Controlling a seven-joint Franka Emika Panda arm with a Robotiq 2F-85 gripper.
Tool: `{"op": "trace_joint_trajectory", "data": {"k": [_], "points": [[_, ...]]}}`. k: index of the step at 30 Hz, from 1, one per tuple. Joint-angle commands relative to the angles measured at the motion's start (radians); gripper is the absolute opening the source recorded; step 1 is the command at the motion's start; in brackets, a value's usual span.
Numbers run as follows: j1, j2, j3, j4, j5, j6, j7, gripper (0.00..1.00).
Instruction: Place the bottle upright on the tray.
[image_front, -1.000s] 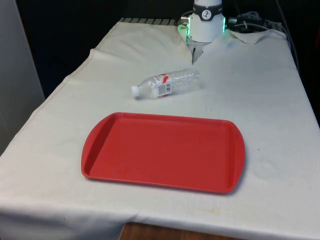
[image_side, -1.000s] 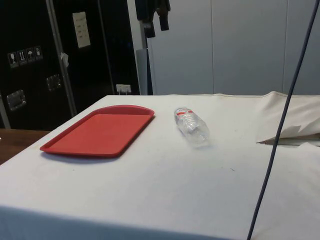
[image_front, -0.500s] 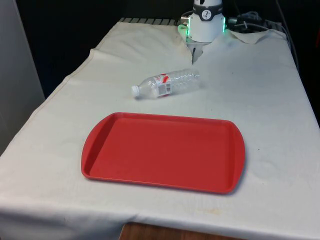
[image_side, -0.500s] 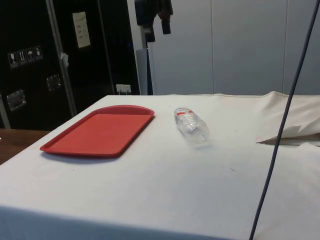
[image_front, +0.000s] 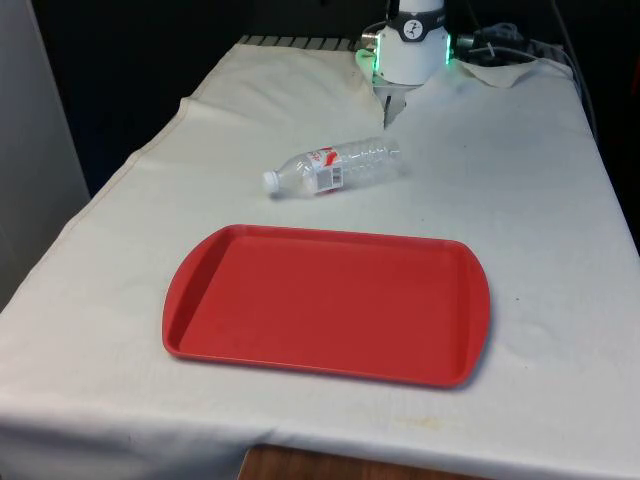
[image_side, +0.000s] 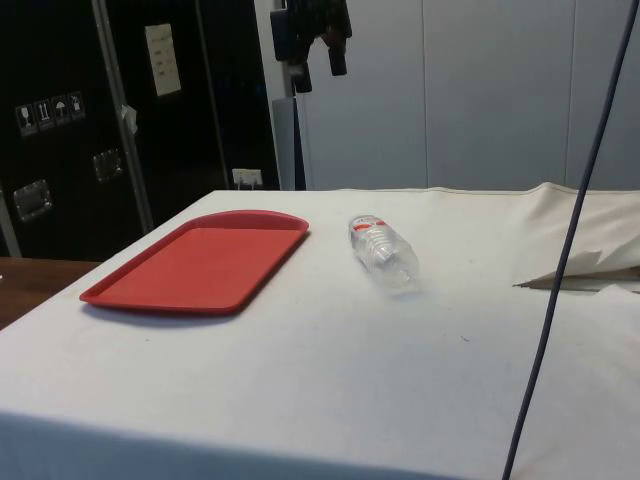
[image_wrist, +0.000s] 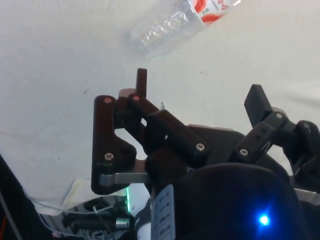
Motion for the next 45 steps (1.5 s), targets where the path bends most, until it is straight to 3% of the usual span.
{"op": "trace_joint_trajectory", "data": {"k": [1, 45], "points": [[-0.003, 0.001, -0.001, -0.004, -0.008, 0.015, 0.013, 1.0], [-0.027, 0.071, -0.067, -0.017, -0.008, 0.066, 0.138, 1.0]]}}
